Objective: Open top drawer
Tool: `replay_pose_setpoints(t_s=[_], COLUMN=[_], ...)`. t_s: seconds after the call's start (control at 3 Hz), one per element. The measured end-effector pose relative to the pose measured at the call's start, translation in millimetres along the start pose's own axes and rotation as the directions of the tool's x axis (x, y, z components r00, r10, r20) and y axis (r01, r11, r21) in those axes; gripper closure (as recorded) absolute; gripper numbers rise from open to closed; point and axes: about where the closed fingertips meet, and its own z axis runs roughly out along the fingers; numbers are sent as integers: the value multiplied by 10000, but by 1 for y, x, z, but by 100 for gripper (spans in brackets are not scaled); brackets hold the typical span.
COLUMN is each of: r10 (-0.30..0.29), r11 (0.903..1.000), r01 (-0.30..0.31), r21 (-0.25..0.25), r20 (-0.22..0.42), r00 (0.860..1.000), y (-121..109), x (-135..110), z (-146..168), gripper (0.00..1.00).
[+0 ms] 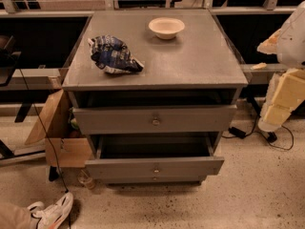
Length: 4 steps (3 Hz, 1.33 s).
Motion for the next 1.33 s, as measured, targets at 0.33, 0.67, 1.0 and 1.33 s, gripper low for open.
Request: replay_pose_setpoints(t_s=[0.33, 0.67, 1.0, 1.33], r10=[-1, -444, -786, -429], r11=[10000, 9988, 9968, 9987], r01=[1, 437, 770, 398], r21=[1, 238, 207, 319], r20=[1, 300, 888, 1036], r00=[10000, 9986, 9929, 9937], y=[0, 2, 14, 29], x=[0, -9, -18, -20], z=[0, 14, 65, 156], gripper=[0, 0, 0, 0])
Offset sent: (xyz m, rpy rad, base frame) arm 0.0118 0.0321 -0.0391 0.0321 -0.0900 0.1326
